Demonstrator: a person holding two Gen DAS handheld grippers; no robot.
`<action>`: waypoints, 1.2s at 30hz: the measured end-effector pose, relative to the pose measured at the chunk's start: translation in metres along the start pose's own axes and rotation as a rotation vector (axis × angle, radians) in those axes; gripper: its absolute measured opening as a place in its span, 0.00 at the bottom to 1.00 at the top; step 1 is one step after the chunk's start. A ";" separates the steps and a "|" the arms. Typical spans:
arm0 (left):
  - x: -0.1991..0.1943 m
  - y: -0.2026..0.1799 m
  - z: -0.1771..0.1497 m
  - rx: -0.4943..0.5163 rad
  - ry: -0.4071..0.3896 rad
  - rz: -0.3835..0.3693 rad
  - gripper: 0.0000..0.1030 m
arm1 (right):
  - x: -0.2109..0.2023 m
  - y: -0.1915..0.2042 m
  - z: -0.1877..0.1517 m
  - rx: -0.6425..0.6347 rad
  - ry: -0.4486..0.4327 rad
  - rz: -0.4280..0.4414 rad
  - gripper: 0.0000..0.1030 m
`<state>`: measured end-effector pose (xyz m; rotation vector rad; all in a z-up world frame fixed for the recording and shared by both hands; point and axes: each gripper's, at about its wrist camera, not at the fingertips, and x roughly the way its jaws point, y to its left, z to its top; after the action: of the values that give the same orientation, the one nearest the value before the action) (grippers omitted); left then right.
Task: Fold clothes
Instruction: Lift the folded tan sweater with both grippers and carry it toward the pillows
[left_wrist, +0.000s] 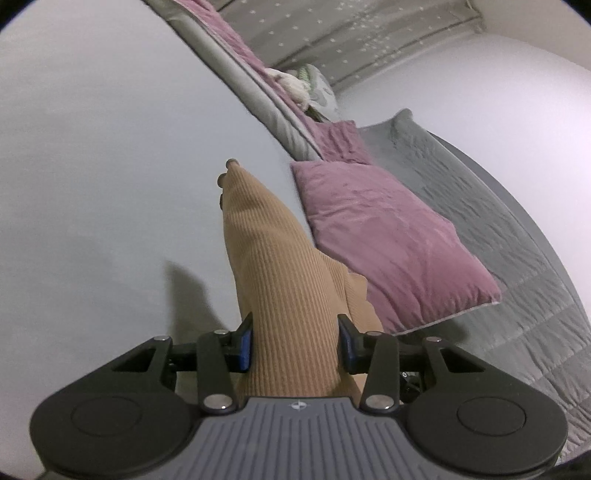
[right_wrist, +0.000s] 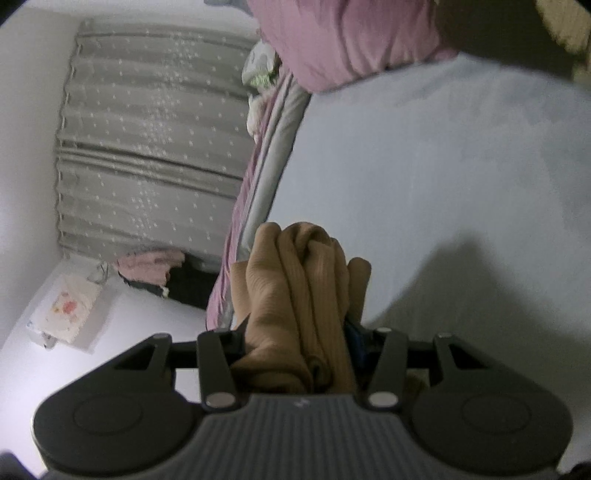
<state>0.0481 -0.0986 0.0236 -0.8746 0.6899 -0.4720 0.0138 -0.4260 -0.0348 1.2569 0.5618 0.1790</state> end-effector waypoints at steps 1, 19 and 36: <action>0.002 -0.006 -0.002 0.006 0.003 -0.006 0.40 | -0.006 0.000 0.005 0.002 -0.014 0.006 0.44; 0.063 -0.103 -0.050 0.074 0.083 -0.208 0.39 | -0.123 -0.016 0.082 0.011 -0.333 0.051 0.44; 0.143 -0.160 -0.104 -0.036 0.175 -0.357 0.39 | -0.198 -0.033 0.146 -0.066 -0.465 -0.027 0.43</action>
<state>0.0572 -0.3343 0.0574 -1.0034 0.7051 -0.8656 -0.0886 -0.6442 0.0225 1.1757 0.1689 -0.1165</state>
